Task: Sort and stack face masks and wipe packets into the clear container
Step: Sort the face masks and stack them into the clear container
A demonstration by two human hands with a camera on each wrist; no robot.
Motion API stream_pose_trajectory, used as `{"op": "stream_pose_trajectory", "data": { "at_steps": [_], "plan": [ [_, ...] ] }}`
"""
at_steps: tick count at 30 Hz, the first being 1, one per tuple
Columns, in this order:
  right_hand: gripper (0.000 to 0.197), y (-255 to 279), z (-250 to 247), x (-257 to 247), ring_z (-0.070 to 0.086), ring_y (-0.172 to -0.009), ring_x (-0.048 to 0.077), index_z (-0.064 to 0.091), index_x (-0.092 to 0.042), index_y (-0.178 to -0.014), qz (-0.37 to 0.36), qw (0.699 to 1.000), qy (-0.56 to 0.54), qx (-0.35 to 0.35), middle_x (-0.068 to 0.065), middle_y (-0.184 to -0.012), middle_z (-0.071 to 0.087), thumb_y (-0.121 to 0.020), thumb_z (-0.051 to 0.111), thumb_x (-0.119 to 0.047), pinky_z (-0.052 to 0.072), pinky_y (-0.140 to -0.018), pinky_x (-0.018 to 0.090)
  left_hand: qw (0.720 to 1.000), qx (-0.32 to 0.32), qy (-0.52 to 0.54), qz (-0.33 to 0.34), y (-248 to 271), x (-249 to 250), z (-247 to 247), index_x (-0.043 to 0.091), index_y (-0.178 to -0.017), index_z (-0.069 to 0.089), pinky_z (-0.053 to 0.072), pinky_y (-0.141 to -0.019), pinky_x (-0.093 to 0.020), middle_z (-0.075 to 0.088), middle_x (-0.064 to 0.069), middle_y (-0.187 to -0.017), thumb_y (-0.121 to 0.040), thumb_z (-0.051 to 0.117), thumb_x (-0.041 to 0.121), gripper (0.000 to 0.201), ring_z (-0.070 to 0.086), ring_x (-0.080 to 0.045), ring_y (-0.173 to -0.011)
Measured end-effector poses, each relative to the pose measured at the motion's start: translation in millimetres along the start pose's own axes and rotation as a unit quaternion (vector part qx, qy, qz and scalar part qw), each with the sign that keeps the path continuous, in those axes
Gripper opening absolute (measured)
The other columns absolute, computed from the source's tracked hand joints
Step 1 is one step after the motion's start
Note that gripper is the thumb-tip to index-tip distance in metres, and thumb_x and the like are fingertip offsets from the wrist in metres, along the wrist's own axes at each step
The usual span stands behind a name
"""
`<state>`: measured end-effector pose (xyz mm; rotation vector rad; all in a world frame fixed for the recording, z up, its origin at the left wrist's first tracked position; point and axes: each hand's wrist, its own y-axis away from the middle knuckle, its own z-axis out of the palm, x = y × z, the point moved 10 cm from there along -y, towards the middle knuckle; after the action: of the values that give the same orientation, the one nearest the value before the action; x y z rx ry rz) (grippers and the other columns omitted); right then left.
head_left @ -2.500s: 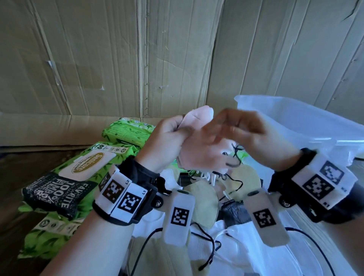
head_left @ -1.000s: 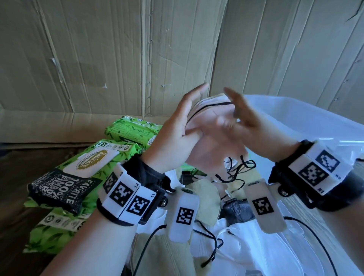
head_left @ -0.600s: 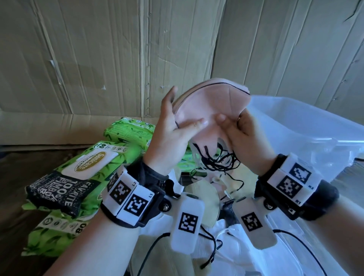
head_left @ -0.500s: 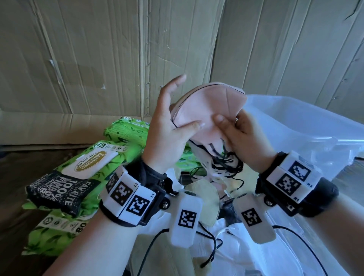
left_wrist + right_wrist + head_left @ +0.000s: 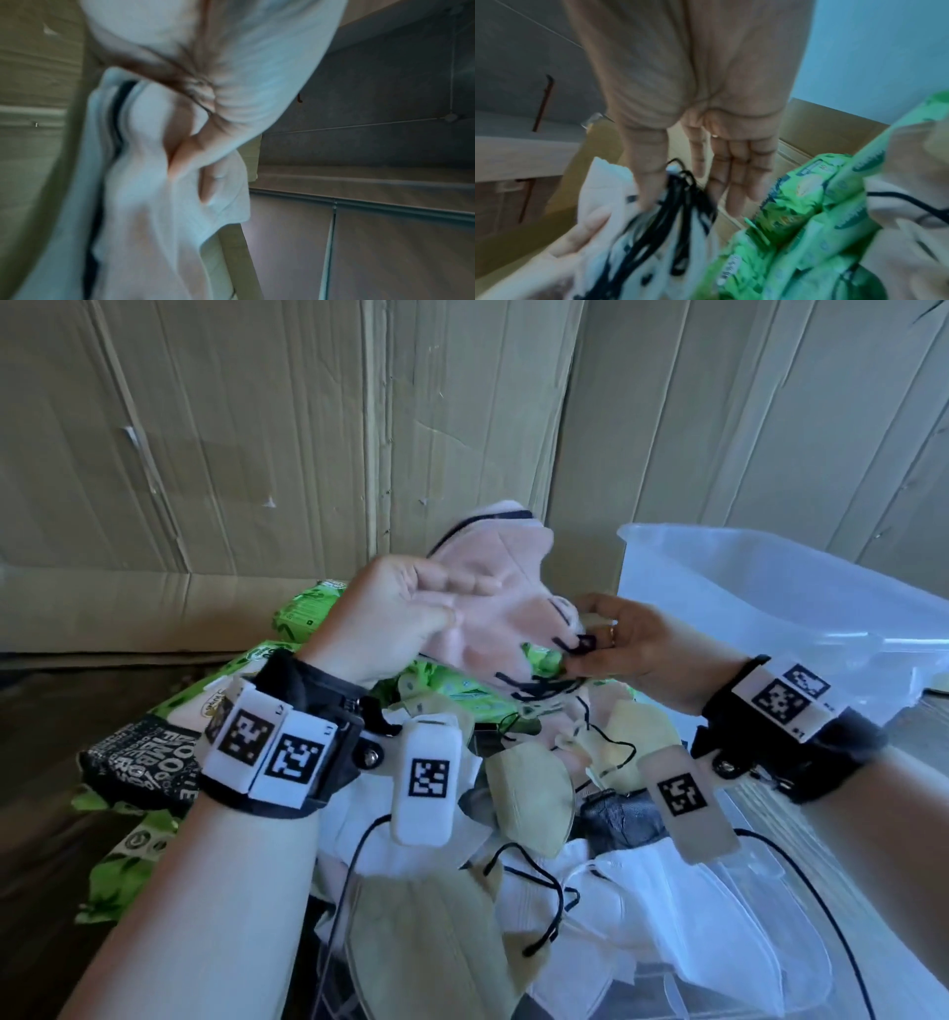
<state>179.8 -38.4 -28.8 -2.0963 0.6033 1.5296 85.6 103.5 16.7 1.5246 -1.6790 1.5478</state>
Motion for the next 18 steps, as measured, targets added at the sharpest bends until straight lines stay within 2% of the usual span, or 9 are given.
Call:
{"op": "stream_pose_trajectory", "data": {
  "at_steps": [1,3,5,7,10,12,14,16,18],
  "plan": [
    [0.042,-4.3,2.6,11.1,0.062,-0.083,0.020,0.056,-0.019,-0.105,0.033,0.999,0.011,-0.006,0.006,-0.090,0.067,-0.069,0.076,-0.011,0.049,-0.083,0.032,0.999,0.033,-0.005,-0.013,-1.0,-4.6,-13.0,0.018,-0.093,0.073,0.042,-0.073,-0.007,0.068,0.019,-0.100,-0.080,0.053,-0.014,0.039,0.059,0.004,-0.092],
    [0.023,-16.3,9.7,29.2,0.056,-0.081,0.018,0.055,-0.012,-0.108,0.087,0.990,0.106,-0.011,0.008,-0.092,0.061,-0.086,0.062,-0.017,0.046,-0.079,0.028,0.994,0.105,-0.016,-0.021,-0.3,-6.7,-37.4,0.017,-0.092,0.072,0.040,-0.071,-0.001,0.068,0.016,-0.102,-0.080,0.053,-0.013,0.038,0.057,0.007,-0.095],
    [0.034,-33.3,23.0,39.7,0.051,-0.086,0.016,0.051,-0.005,-0.122,0.106,0.948,0.300,-0.034,0.010,-0.103,0.060,-0.092,0.055,-0.020,0.043,-0.079,0.026,0.986,0.161,-0.029,-0.015,2.5,-2.0,-53.6,0.029,-0.084,0.069,0.037,-0.069,0.004,0.066,0.014,-0.104,-0.079,0.052,-0.012,0.044,0.054,0.013,-0.092],
    [0.054,-46.3,51.8,48.1,0.051,-0.104,0.017,0.040,-0.009,-0.136,0.113,0.898,0.416,-0.089,0.009,-0.129,0.053,-0.089,0.059,-0.027,0.039,-0.092,0.029,0.980,0.196,-0.033,-0.011,5.2,1.6,-62.6,0.032,-0.081,0.066,0.038,-0.060,0.002,0.065,0.015,-0.102,-0.080,0.051,-0.010,0.045,0.053,0.010,-0.075],
    [0.081,-58.1,97.9,58.6,0.043,-0.127,0.025,0.020,-0.018,-0.145,0.112,0.870,0.455,-0.152,0.007,-0.145,0.037,-0.082,0.067,-0.035,0.036,-0.100,0.033,0.975,0.219,-0.045,-0.015,9.3,3.7,-73.1,0.027,-0.093,0.067,0.035,-0.047,-0.003,0.065,0.012,-0.105,-0.081,0.050,-0.010,0.043,0.049,0.007,-0.053],
    [0.092,-63.8,117.9,64.0,0.044,-0.125,0.026,0.013,-0.018,-0.147,0.102,0.856,0.475,-0.177,0.010,-0.144,0.039,-0.078,0.071,-0.036,0.036,-0.093,0.030,0.971,0.234,-0.049,-0.012,11.9,4.9,-83.2,0.025,-0.098,0.066,0.036,-0.054,0.000,0.065,0.011,-0.107,-0.080,0.050,-0.010,0.043,0.053,0.017,-0.062],
    [0.096,-70.3,128.4,63.3,0.048,-0.120,0.027,0.012,-0.015,-0.147,0.083,0.840,0.506,-0.177,0.013,-0.136,0.046,-0.076,0.073,-0.036,0.037,-0.085,0.027,0.967,0.251,-0.037,-0.014,13.9,4.4,-93.2,0.025,-0.095,0.067,0.038,-0.059,0.002,0.066,0.011,-0.105,-0.079,0.050,-0.010,0.042,0.053,0.021,-0.071],
    [0.098,-78.5,134.8,61.8,0.048,-0.120,0.027,0.015,-0.012,-0.146,0.075,0.849,0.492,-0.178,0.011,-0.135,0.047,-0.073,0.076,-0.037,0.040,-0.093,0.032,0.964,0.264,-0.033,-0.018,15.6,4.3,-98.8,0.025,-0.093,0.067,0.038,-0.060,0.003,0.065,0.014,-0.100,-0.078,0.050,-0.011,0.042,0.053,0.023,-0.070],
    [0.098,-84.2,141.0,64.7,0.047,-0.122,0.025,0.021,-0.013,-0.143,0.097,0.873,0.436,-0.197,0.005,-0.137,0.047,-0.069,0.078,-0.041,0.040,-0.100,0.038,0.963,0.267,-0.038,-0.022,16.7,4.2,-100.8,0.026,-0.093,0.067,0.037,-0.057,0.002,0.064,0.019,-0.095,-0.078,0.050,-0.010,0.043,0.054,0.016,-0.065]
  ]
}}
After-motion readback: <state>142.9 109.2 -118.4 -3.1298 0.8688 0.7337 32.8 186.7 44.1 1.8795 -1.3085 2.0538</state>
